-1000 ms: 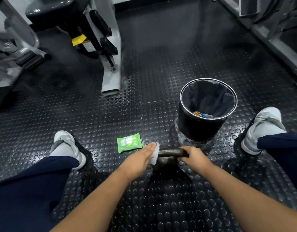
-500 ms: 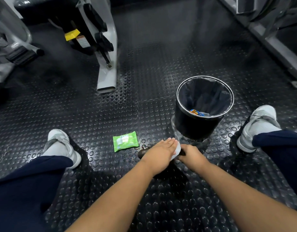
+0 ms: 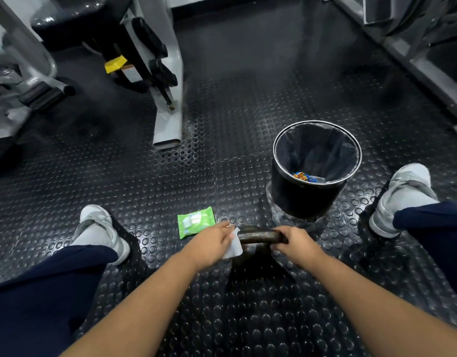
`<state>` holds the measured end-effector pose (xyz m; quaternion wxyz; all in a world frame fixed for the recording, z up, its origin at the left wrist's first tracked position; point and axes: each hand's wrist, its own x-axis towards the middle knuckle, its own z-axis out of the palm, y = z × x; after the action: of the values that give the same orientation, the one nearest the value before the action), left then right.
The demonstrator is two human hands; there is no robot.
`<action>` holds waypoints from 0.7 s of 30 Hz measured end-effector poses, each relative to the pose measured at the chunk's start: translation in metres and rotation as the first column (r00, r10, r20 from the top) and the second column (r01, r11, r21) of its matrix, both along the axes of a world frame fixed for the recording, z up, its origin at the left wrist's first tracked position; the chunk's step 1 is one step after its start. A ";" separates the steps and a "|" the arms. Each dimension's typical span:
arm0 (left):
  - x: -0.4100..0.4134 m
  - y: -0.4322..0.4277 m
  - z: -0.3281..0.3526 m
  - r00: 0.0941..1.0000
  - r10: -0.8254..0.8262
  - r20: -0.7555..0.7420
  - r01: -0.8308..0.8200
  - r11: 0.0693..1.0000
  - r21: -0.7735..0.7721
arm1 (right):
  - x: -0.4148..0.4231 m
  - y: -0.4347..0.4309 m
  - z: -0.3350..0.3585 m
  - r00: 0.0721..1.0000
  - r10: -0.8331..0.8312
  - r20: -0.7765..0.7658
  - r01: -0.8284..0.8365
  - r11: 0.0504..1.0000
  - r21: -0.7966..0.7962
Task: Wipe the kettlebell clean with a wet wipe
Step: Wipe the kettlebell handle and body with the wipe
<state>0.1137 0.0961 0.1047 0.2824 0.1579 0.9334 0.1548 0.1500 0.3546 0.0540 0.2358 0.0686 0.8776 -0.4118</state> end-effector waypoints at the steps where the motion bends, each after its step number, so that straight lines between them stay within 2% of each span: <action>1: -0.005 0.004 0.003 1.000 -0.002 -0.007 0.001 0.999 -0.040 | 0.000 0.000 0.000 1.000 0.001 0.000 -0.001 1.000 -0.003; 6: -0.010 0.016 0.015 1.000 0.020 0.015 -0.017 0.985 -0.172 | 0.001 0.001 0.002 1.000 0.001 -0.010 -0.001 1.000 -0.020; 11: -0.009 0.028 0.017 0.995 0.049 0.085 -0.034 0.984 -0.173 | 0.001 0.001 0.003 1.000 0.003 -0.001 -0.003 1.000 -0.023; 21: 0.005 0.117 0.021 0.992 -0.100 0.083 0.115 0.973 -0.200 | 0.002 -0.001 0.010 0.999 -0.002 -0.046 -0.001 0.999 -0.044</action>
<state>0.1184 0.2128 0.1254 0.3388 0.1725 0.9236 0.0485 0.1517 0.3536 0.0644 0.2167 0.0540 0.8734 -0.4327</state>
